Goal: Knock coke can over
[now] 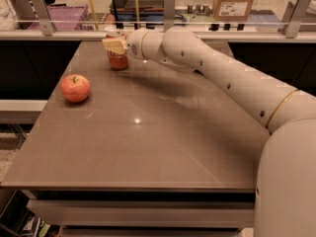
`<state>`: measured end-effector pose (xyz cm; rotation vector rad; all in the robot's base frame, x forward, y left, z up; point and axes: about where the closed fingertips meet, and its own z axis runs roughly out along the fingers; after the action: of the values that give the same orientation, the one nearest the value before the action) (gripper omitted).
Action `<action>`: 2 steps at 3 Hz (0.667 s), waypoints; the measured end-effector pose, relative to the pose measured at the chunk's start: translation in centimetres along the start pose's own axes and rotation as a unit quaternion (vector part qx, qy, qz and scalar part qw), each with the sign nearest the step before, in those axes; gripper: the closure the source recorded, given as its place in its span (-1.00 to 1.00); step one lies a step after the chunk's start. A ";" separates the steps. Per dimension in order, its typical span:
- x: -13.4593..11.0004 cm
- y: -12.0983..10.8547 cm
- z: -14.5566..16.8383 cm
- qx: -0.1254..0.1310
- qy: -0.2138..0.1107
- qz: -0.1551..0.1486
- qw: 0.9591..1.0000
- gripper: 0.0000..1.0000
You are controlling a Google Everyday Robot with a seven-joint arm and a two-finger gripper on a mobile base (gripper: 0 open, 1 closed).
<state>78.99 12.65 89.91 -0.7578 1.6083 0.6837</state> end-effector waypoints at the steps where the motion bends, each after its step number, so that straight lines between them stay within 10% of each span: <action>1: 0.2 -0.6 -0.8 0.007 0.017 0.001 1.000 1.00; 2: 0.4 -1.1 -2.0 0.017 0.033 0.003 0.999 1.00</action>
Offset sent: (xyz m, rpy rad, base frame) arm -0.0078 -0.0442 0.0010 -0.0810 0.0675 -0.0641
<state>78.58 10.35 89.83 -0.7570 1.6791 0.6404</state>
